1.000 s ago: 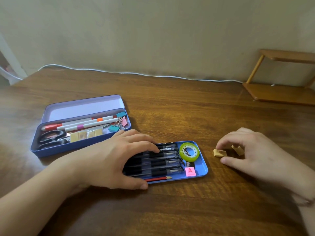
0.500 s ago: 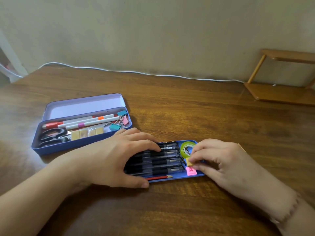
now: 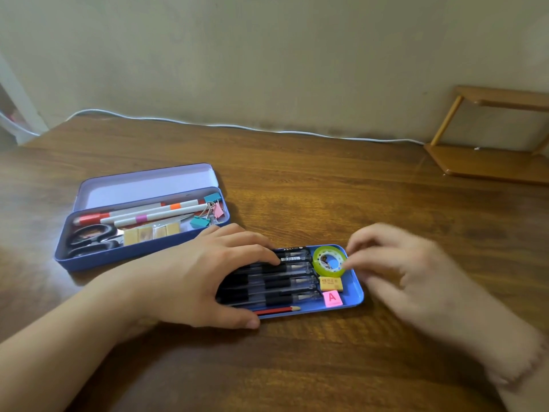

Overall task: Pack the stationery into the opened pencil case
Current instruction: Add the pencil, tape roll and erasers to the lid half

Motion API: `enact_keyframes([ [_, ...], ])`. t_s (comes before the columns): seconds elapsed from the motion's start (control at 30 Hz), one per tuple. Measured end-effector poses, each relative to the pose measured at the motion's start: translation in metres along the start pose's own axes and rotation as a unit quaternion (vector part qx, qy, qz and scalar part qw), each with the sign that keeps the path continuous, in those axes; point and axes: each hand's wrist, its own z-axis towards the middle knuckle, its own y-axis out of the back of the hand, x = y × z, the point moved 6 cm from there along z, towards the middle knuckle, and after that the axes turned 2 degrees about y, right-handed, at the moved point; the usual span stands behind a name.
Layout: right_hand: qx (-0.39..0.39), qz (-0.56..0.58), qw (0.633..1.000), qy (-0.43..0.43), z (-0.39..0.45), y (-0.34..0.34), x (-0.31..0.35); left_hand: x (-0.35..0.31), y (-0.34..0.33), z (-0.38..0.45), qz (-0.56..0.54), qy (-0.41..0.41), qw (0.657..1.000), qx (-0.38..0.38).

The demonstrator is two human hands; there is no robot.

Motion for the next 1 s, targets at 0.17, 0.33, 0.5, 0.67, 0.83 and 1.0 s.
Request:
enact_keyframes([
  [0.17, 0.116, -0.031, 0.971, -0.208, -0.026, 0.033, -0.068, 0.0, 0.0, 0.0, 0.003, 0.001, 1.0, -0.002],
  [0.33, 0.113, -0.005, 0.967, -0.23, -0.03, 0.031, -0.085, 0.0, 0.0, 0.0, 0.003, 0.0, 1.0, 0.003],
  [0.5, 0.109, 0.043, 0.979, -0.168, -0.015, 0.015, -0.062, -0.001, 0.001, 0.0, 0.003, 0.001, 1.0, 0.006],
  [0.67, 0.028, 0.002, 0.989, -0.147, -0.007, 0.008, -0.058, -0.001, 0.001, 0.0, 0.007, 0.0, 1.0, 0.008],
  [0.83, 0.037, 0.013, 0.991, -0.126, -0.009, 0.007, -0.051, -0.001, 0.001, -0.001, 0.011, 0.003, 1.0, 0.003],
  [1.0, 0.034, 0.129, 0.988, -0.074, -0.006, 0.008, -0.025, -0.001, 0.001, -0.001, 0.008, 0.003, 1.0, 0.007],
])
